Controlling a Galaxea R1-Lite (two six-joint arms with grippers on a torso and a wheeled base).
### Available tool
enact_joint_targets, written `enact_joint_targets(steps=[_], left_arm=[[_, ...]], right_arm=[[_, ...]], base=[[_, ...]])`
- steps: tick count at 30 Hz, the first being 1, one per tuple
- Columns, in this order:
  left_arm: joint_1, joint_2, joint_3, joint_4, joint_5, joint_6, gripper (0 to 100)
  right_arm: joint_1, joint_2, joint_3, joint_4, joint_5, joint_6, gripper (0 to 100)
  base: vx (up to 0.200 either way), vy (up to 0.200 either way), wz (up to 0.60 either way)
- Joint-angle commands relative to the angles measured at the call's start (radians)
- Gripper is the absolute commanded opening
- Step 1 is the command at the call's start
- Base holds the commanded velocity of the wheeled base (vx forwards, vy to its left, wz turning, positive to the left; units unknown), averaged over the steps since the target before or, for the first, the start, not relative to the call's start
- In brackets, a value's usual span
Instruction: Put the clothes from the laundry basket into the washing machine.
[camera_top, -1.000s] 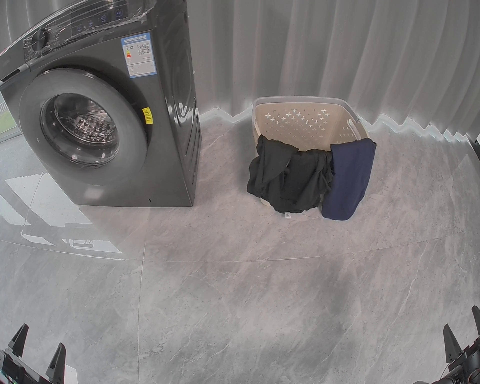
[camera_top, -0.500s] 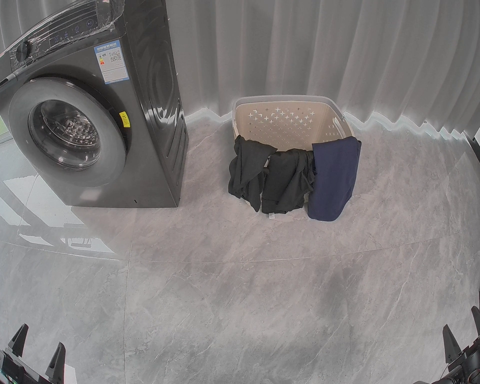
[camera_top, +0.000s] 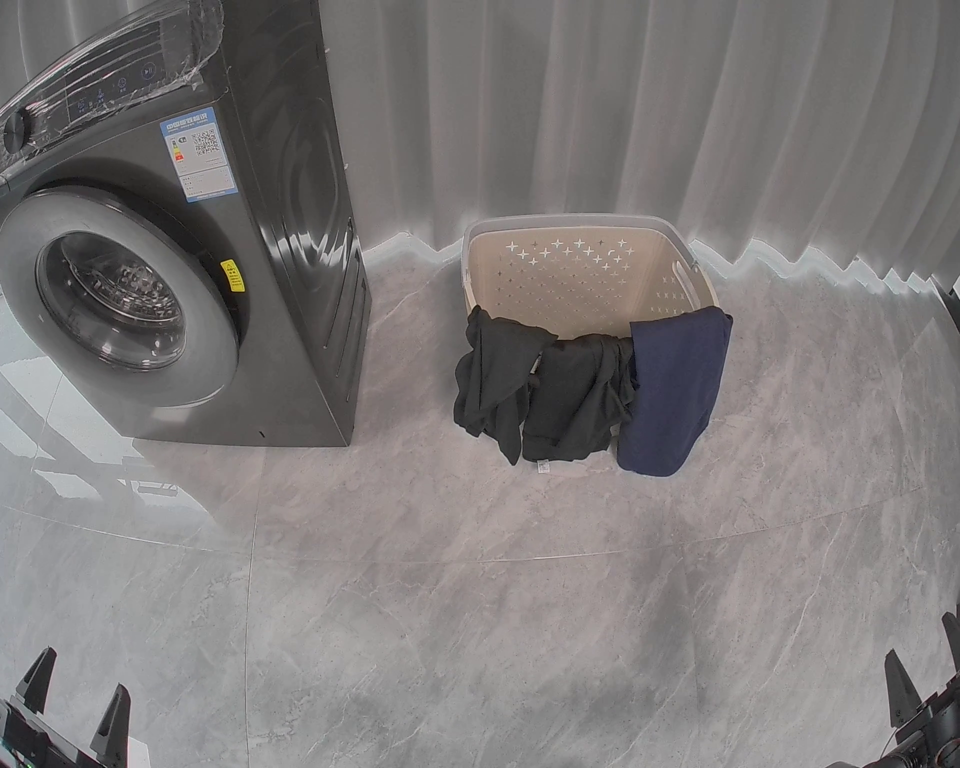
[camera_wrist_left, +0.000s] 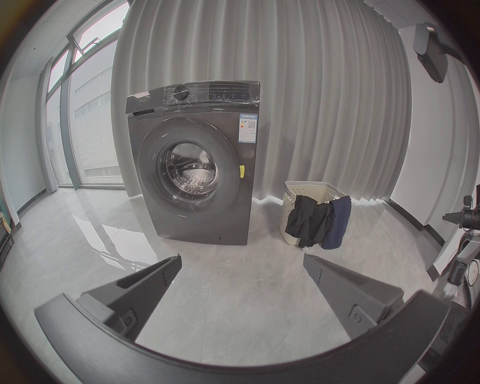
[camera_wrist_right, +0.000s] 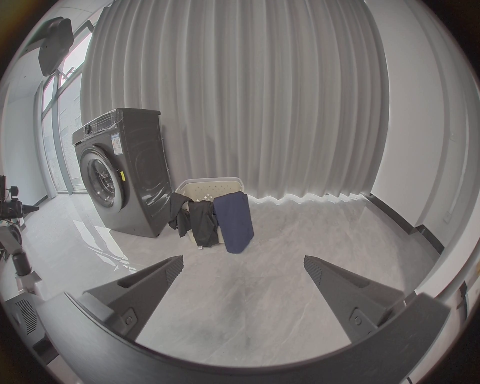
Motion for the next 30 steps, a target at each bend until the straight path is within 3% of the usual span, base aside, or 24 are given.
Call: enact_joint_targets(steps=[1, 7, 19, 22, 30], left_arm=[[0.0, -0.018, 0.016, 0.0, -0.001, 0.0, 100], [0.0, -0.016, 0.016, 0.0, 0.001, 0.0, 100], [0.0, -0.018, 0.016, 0.0, 0.001, 0.0, 100], [0.0, -0.018, 0.016, 0.0, 0.001, 0.0, 100], [0.0, -0.018, 0.016, 0.0, 0.001, 0.0, 100]], right_arm=[[0.0, -0.016, 0.018, 0.0, 0.001, 0.0, 100], [0.0, -0.016, 0.018, 0.0, 0.001, 0.0, 100], [0.0, -0.016, 0.018, 0.0, 0.001, 0.0, 100], [0.0, -0.016, 0.018, -0.001, 0.001, 0.0, 100], [0.0, -0.016, 0.018, 0.0, 0.001, 0.0, 100]], base=[[0.0, 0.0, 0.0], [0.0, 0.0, 0.0], [0.2, 0.0, 0.0], [0.0, 0.0, 0.0], [0.0, -0.2, 0.0]])
